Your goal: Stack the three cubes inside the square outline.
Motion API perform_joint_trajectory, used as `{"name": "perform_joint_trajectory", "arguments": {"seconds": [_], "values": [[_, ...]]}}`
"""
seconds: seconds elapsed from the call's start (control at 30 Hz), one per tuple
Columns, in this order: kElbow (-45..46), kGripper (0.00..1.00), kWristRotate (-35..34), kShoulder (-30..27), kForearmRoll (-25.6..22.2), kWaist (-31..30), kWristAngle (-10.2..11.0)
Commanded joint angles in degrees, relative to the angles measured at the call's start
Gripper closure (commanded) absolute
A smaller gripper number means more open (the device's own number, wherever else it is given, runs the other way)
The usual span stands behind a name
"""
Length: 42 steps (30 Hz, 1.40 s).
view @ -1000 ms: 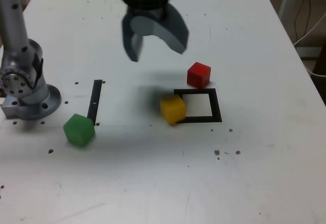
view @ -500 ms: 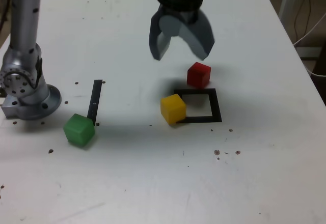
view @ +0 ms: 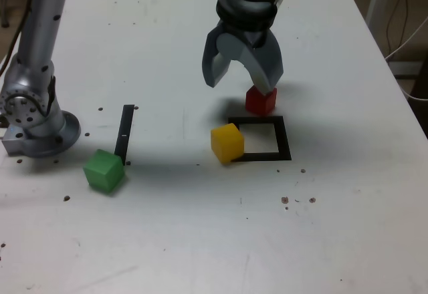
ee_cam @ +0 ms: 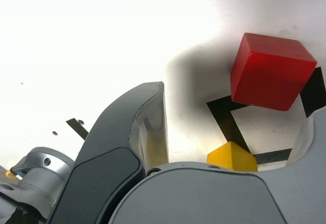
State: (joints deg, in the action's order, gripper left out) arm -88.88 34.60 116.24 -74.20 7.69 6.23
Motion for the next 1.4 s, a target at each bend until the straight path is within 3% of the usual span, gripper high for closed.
{"name": "perform_joint_trajectory", "arguments": {"seconds": [0.0,0.27,0.63,0.93,1.13,1.37], "values": [[0.65,0.10,0.48,0.37,1.14,-0.28,0.12],[1.26,0.11,1.32,-0.07,3.91,-2.21,-0.22],[-0.50,0.12,1.57,2.88,3.49,-3.92,-0.19],[-1.26,0.20,1.61,4.12,4.31,-3.85,1.92],[-0.84,0.37,1.61,3.92,5.89,-3.66,3.64],[0.58,0.42,1.61,3.65,7.10,-3.13,3.96]]}}
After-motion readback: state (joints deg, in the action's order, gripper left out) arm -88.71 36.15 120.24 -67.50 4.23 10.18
